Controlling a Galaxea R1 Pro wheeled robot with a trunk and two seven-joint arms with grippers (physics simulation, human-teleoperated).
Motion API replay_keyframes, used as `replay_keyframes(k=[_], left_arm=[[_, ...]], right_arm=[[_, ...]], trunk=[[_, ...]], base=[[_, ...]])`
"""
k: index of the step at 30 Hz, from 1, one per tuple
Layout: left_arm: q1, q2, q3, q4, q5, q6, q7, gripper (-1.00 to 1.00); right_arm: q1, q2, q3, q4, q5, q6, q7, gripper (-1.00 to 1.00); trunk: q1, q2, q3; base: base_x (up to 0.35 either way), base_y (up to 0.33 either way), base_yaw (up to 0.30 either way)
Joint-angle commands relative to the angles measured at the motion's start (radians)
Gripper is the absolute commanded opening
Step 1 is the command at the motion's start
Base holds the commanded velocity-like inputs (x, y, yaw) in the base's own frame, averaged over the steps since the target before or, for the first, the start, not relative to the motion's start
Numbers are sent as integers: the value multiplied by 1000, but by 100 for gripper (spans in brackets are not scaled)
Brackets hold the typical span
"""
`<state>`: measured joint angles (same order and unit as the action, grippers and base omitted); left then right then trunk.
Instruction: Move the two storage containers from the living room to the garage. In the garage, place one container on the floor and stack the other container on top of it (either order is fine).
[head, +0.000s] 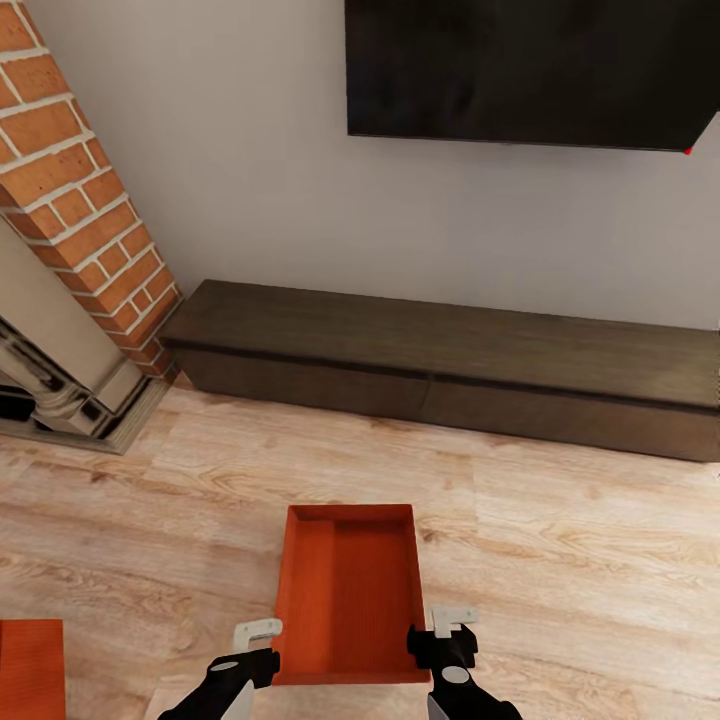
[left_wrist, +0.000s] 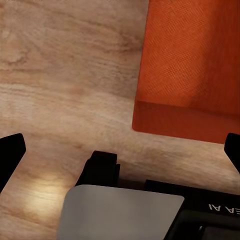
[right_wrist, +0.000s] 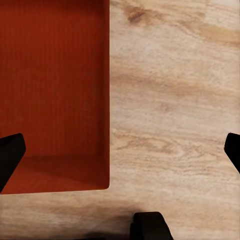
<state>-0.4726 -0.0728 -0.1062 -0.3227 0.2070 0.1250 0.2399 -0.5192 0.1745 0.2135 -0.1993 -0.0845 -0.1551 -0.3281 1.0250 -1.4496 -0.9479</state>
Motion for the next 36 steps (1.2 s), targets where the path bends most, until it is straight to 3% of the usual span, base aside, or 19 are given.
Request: replay_keyframes(k=[1,36], left_arm=[[0,1,-8,-2,9,5,8,100],[0,1,-7,-15,9,4,10,100]], right_arm=[[-1,0,8,1,-9,-4,-6,100],[-1,0,7,1,-9,-3,-5,100]], trunk=[[0,0,-1],[0,0,-1]], base=[[0,0,-147],[0,44,-18]])
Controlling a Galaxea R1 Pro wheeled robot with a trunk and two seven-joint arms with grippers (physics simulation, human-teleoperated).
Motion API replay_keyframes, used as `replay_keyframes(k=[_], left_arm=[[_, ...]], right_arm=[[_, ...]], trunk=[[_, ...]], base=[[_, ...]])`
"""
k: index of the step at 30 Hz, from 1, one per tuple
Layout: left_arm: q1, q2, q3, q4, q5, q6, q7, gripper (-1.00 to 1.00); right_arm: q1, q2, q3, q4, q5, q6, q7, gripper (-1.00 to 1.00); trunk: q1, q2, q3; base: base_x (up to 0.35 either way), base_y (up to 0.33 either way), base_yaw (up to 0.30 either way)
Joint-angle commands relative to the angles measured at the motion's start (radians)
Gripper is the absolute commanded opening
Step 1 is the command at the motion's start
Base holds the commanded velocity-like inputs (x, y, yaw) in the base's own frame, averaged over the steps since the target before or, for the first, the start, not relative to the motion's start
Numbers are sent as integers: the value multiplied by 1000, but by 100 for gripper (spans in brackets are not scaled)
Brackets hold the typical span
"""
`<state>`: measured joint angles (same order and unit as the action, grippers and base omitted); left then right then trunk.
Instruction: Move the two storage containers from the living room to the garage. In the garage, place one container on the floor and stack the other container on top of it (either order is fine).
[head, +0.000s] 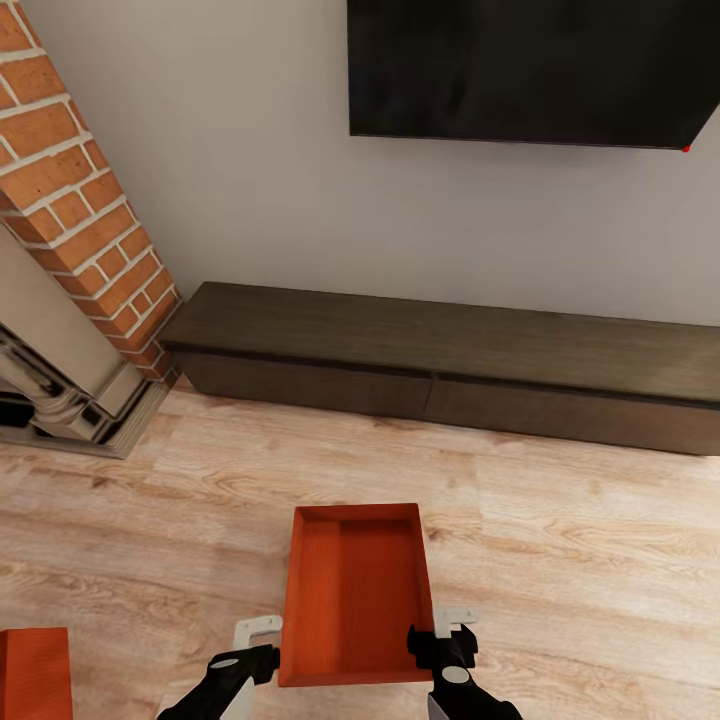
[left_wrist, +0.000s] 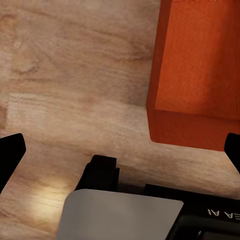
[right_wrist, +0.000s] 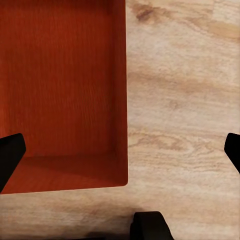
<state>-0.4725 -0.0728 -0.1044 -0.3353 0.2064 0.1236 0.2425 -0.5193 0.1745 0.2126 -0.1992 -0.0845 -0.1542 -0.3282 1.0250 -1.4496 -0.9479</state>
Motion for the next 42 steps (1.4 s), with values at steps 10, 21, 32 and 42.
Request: replay_keyframes(k=[10,21,32,42], left_arm=[[0,0,-4,-3,10,5,11,100],[0,-1,-6,-3,5,5,20,100],[0,-1,-8,-5,5,-22,19,100],[0,2,-7,-5,13,-42,6,100]], right_arm=[[-1,0,8,1,-9,-2,-6,100],[-1,0,8,1,-9,-4,-9,100],[-1,0,7,1,-9,-4,-8,100],[-1,0,7,1,-11,-3,-6,100]], trunk=[[0,0,-1],[11,-21,-10],[54,-98,-44],[92,-168,-76]], base=[[0,0,0],[0,0,0],[0,0,0],[0,0,0]])
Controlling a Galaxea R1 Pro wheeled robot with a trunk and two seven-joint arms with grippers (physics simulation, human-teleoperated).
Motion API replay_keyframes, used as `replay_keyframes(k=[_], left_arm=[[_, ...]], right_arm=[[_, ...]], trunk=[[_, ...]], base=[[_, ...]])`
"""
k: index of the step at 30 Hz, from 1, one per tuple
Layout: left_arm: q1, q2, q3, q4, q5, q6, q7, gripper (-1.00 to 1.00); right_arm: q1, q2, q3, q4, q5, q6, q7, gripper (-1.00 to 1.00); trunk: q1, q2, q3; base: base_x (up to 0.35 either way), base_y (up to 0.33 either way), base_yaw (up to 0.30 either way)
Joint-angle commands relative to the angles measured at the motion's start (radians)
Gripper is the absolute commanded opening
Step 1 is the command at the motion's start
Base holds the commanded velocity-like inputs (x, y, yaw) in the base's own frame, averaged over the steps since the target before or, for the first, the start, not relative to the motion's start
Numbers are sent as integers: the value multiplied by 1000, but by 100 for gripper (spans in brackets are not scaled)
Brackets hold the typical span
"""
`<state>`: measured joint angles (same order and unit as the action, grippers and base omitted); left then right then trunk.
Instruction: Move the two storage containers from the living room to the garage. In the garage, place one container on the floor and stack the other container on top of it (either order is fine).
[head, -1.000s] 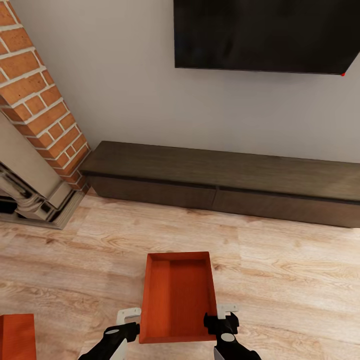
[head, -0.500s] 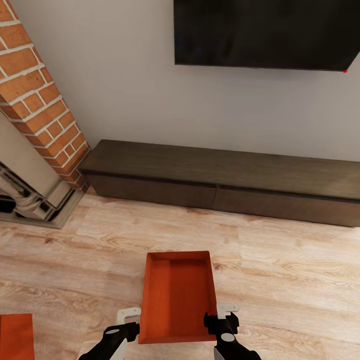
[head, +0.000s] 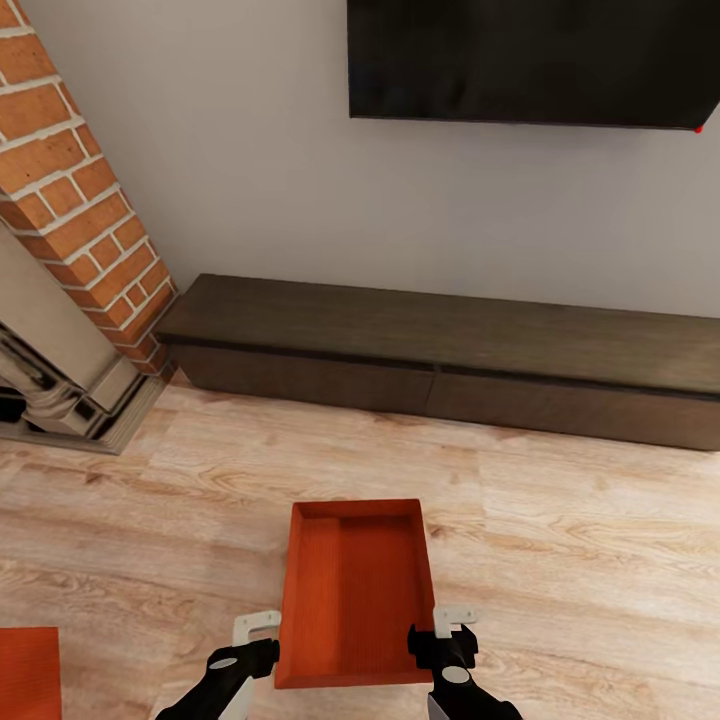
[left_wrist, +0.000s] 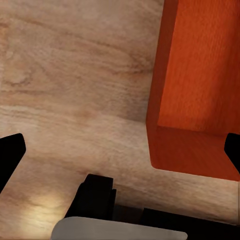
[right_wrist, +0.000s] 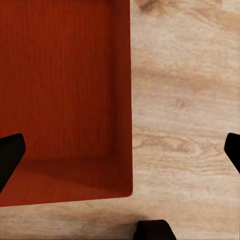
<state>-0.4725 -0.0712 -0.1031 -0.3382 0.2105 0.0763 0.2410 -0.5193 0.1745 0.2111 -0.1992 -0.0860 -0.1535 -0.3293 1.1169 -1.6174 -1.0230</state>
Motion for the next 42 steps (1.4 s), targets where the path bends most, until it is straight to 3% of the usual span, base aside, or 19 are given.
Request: replay_keyframes(k=[1,42], left_arm=[[0,1,-9,-2,9,5,8,100],[0,2,0,-2,10,7,7,100]], right_arm=[[-1,0,8,1,-9,-4,-5,100],[-1,0,8,1,-9,-3,-5,100]], trunk=[[4,-8,-4],[161,-295,-132]], base=[[0,0,0],[0,0,0]])
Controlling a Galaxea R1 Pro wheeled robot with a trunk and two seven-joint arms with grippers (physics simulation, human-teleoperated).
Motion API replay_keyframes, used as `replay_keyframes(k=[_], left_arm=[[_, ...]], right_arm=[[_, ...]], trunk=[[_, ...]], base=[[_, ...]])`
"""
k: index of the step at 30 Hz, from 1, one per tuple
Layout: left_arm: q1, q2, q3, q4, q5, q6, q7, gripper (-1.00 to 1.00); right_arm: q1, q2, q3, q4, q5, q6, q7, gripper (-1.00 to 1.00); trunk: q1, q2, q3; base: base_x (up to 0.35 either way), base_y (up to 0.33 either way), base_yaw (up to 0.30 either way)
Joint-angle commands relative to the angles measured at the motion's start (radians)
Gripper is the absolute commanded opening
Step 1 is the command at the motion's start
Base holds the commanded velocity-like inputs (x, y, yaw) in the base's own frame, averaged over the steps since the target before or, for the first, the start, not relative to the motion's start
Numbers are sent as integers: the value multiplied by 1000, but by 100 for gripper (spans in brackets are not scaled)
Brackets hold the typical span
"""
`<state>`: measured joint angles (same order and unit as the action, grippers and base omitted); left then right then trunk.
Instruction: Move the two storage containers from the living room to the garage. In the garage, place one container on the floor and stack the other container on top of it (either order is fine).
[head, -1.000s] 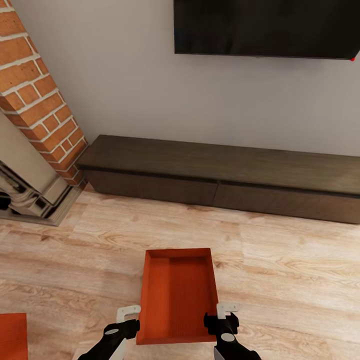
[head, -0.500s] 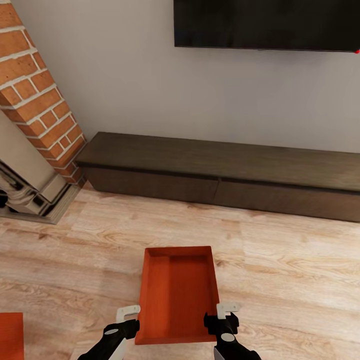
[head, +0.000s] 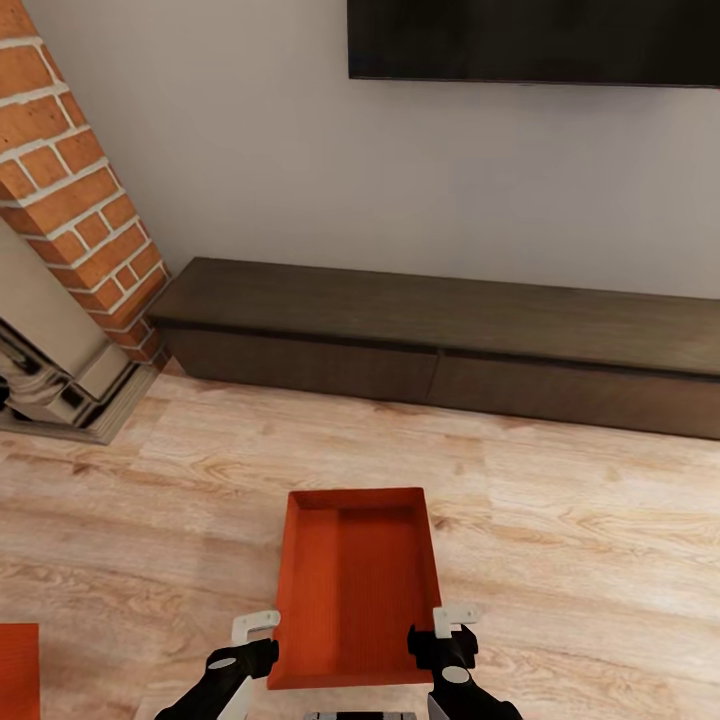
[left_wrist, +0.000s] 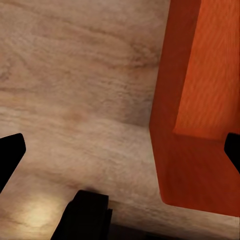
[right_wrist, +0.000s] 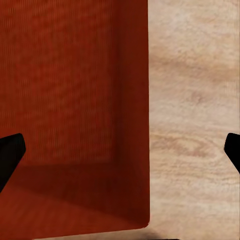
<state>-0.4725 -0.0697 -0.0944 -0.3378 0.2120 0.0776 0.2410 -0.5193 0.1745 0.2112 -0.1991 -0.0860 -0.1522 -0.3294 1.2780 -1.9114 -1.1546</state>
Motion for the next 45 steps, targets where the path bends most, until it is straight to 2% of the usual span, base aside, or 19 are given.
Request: replay_keyframes(k=[1,11,16,23,45], left_arm=[[0,1,-8,-2,9,5,8,100],[0,1,-8,-2,9,5,8,100],[0,2,-37,-5,4,3,-4,100],[3,4,-11,-6,4,4,-5,100],[3,3,-8,-6,4,3,-5,100]], right_arm=[[-1,0,8,1,-9,-4,-5,100],[-1,0,8,1,-9,-5,-5,100],[-1,-2,9,0,-8,-33,23,100],[-1,-2,11,0,-7,-52,10,100],[-1,-3,8,0,-8,-64,8,100]], trunk=[[4,-7,-4],[42,-77,-35],[42,-77,-35],[42,-77,-35],[42,-77,-35]], base=[[0,0,0],[0,0,0],[0,0,0],[0,0,0],[0,0,16]])
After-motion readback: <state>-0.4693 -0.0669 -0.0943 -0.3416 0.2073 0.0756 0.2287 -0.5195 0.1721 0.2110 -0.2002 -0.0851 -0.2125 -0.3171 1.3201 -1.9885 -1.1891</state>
